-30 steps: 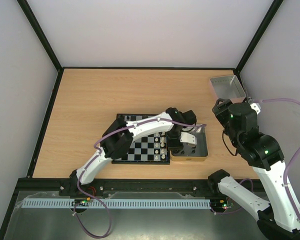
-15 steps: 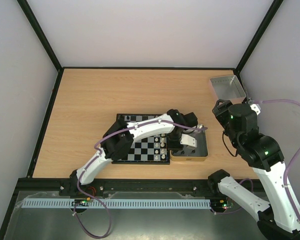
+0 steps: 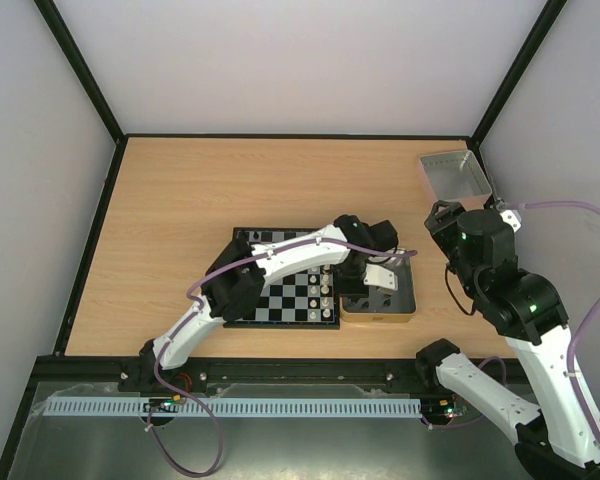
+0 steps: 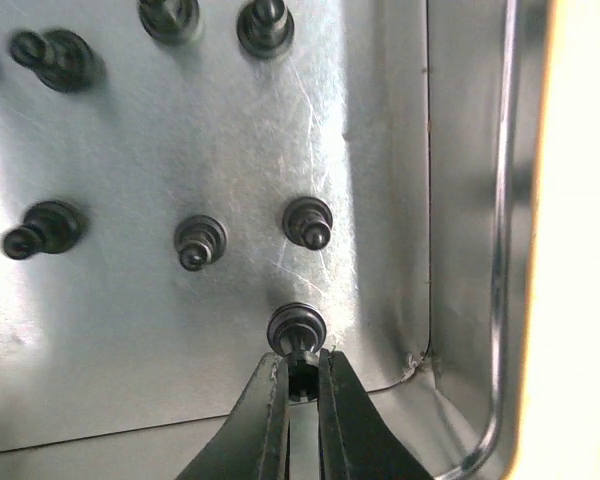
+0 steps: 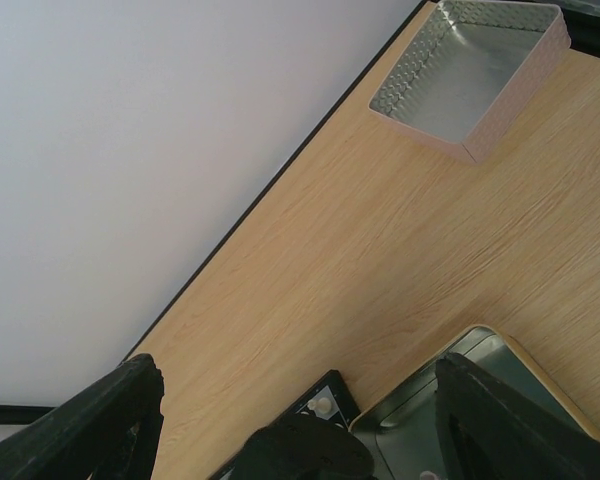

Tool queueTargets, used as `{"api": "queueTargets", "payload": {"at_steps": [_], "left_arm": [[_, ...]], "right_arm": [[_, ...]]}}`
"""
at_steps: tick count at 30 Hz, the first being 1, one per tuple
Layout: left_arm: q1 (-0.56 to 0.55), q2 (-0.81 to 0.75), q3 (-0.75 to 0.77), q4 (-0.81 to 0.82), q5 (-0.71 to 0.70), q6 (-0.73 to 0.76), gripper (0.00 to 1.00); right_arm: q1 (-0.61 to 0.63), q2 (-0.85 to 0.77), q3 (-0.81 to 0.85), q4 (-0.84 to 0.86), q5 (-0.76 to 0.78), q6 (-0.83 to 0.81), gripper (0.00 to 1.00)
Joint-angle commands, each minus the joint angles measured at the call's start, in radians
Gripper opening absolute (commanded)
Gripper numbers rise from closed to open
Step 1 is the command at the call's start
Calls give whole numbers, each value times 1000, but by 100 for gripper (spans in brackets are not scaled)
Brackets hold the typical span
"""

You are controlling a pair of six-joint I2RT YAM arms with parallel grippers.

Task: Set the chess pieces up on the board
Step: Pick up the chess piece from the storage box, then place the chess piece on the chessboard.

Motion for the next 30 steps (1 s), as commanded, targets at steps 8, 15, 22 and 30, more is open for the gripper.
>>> {"api": "queueTargets", "payload": {"at_steps": [8,15,22,30], "left_arm": [[19,-100,105,-71,-16,-43,2],[96,-238,55,-111,-44,-71,2],[207,-463,-187,-147,-95,-50,2],[350,-734,-637,-27,-112,-48,2]], "right_arm": [[-5,2,-11,15,6,-9,72],[-5,20,-22,46,-22,-15,72],[-5,61,-55,91,-106,-52,72],[-5,124,-111,133,-192,-59,71]]}}
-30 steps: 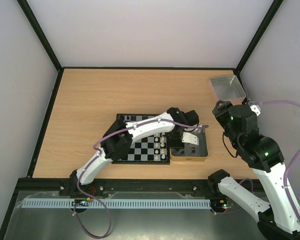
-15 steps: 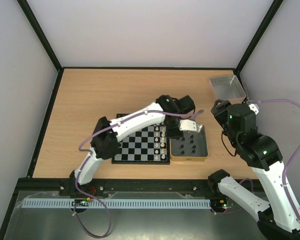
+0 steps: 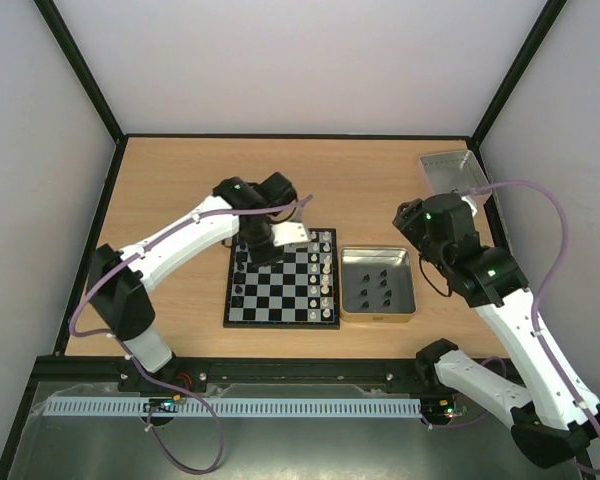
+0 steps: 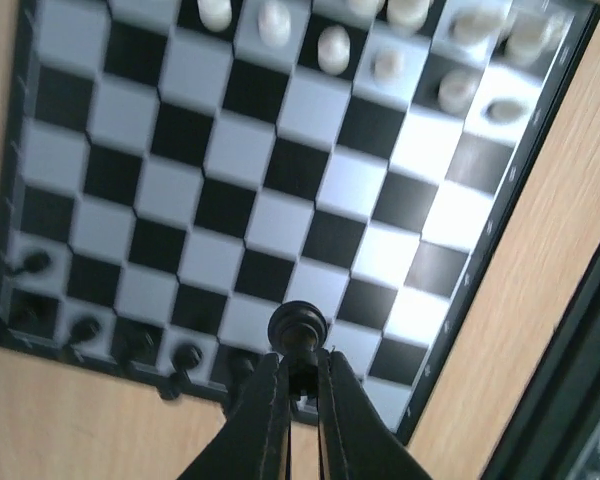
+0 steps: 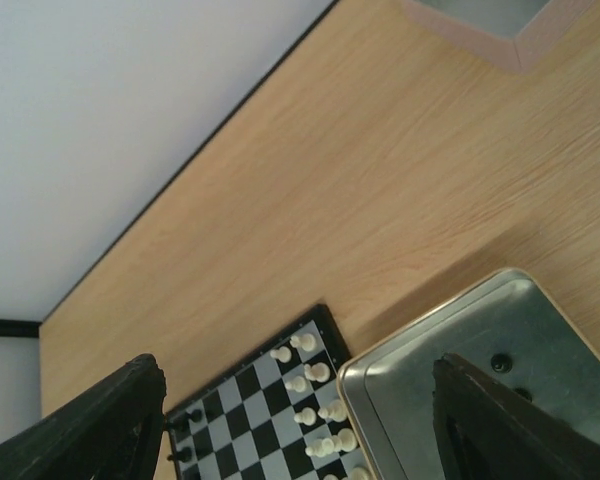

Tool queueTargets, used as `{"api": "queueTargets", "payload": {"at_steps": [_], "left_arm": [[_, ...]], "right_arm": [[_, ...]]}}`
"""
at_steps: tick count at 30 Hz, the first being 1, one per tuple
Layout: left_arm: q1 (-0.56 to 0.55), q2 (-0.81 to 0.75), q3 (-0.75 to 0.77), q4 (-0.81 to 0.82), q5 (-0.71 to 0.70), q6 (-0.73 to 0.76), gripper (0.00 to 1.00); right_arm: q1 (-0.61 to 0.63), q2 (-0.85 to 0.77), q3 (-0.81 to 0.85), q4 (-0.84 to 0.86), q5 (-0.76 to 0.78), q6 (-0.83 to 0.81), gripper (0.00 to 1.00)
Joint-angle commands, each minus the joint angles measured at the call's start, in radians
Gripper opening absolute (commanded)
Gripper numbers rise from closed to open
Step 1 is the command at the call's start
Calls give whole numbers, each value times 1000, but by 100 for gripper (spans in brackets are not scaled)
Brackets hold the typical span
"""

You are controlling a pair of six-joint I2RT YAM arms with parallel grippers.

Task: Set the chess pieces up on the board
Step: Place the chess piece on the chessboard.

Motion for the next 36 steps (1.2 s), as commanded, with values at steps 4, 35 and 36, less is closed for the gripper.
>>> {"api": "queueTargets", "payload": {"at_steps": [4,35,36], "left_arm": [[65,-187,-332,115,8,-15,2],[131,-470,-808,314,70,37,2],[133,-472,-810,312,71,39,2]], "right_arm": [[-4,36,-34,45,-66,-14,71],[-4,74,-98,36,-107,65,71],[-4,75,-98,36,-106,65,71]]}}
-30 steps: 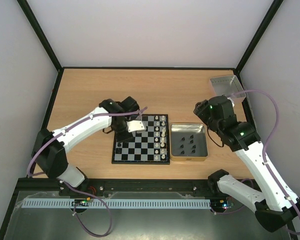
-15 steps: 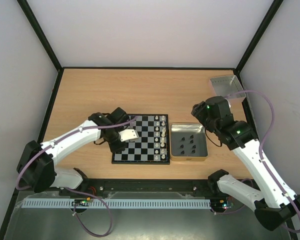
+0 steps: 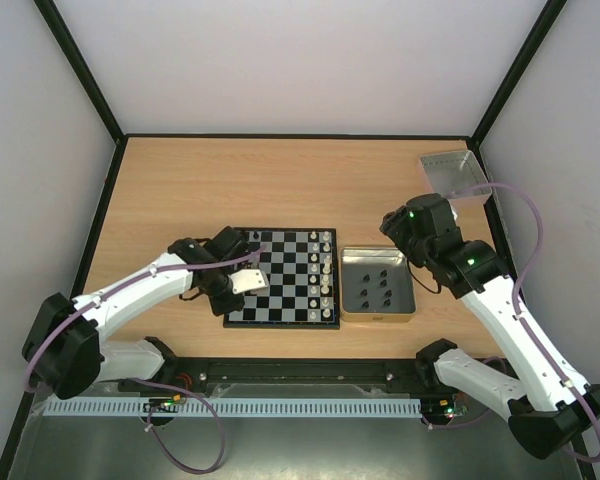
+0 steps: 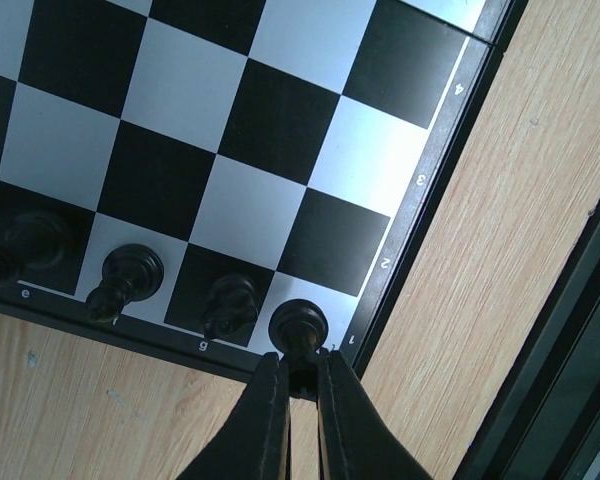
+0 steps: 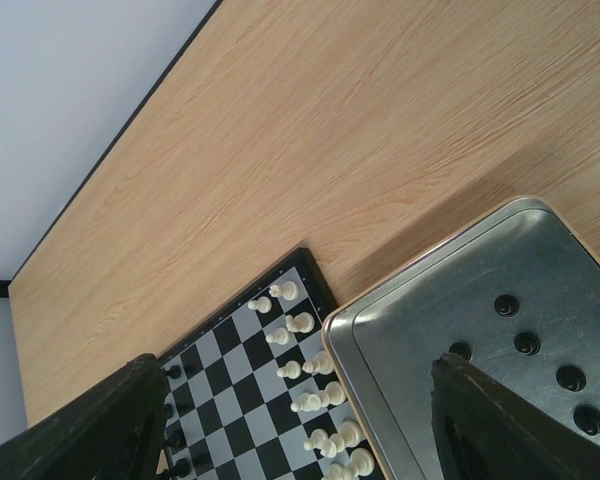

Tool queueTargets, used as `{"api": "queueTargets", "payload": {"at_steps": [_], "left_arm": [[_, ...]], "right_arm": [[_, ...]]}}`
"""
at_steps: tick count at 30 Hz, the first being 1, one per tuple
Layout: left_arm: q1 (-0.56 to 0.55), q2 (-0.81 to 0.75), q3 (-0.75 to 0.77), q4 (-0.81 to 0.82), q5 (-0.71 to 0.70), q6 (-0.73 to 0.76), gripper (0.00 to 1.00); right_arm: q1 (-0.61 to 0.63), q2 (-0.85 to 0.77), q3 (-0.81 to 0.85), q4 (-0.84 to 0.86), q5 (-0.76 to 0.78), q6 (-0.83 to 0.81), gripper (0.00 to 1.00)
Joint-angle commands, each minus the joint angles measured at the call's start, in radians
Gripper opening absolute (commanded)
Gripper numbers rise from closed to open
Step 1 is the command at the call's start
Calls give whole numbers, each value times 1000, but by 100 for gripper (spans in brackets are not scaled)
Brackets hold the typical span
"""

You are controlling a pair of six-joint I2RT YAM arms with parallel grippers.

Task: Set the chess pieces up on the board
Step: Place the chess piece on the chessboard.

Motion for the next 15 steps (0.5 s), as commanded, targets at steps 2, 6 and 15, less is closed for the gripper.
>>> {"api": "queueTargets", "payload": {"at_steps": [2,6,15], "left_arm": [[19,-26,-25,5,9,27,2],[24,-31,-34,5,16,38,2],[25,-6,-43,10,23,50,2]], "right_arm": [[-4,7,-11,-1,5,11,71],[-4,7,-18,1,4,13,70],[-4,13,-16,1,4,11,70]]}}
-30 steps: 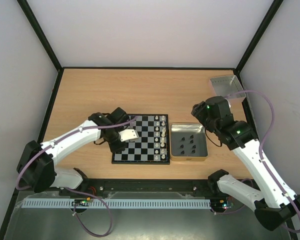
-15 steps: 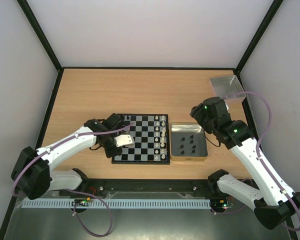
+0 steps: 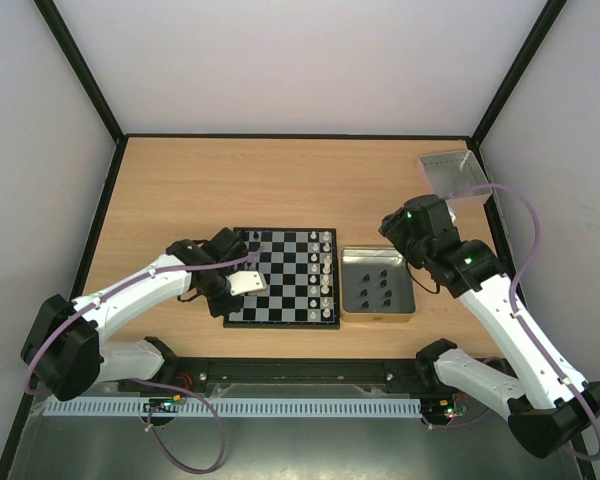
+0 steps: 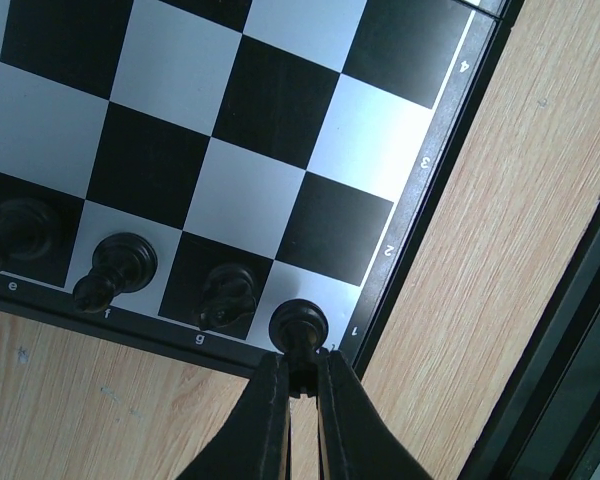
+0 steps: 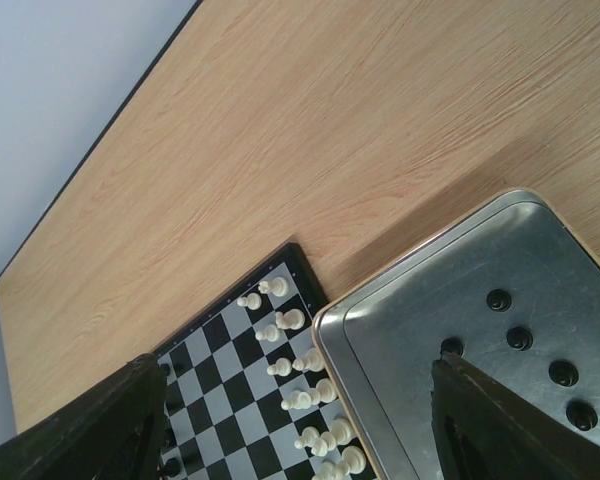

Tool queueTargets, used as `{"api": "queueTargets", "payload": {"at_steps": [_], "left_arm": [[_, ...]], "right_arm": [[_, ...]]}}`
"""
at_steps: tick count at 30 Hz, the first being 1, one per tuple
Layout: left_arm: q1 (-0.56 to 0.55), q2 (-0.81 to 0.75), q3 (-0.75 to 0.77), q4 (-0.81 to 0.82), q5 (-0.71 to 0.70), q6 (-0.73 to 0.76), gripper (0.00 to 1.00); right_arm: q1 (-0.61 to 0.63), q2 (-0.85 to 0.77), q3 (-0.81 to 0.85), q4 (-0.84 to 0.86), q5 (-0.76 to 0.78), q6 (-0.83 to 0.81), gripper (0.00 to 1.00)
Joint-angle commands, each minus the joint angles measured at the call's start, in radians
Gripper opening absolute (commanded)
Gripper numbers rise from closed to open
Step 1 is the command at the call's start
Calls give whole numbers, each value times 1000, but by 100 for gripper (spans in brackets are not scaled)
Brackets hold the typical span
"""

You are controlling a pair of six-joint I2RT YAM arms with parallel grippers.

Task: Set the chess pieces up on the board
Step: Place the chess piece on the chessboard.

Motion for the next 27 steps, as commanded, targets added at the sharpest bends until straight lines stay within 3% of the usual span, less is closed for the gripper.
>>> {"api": "queueTargets", "payload": {"at_steps": [1,27], "left_arm": [[7,11,-15,2,21,20,2],[7,70,-29,20,29,41,2]], "right_arm": [[-4,7,-1,-1,6,6,70],[-4,6,-16,3,9,11,71]]}}
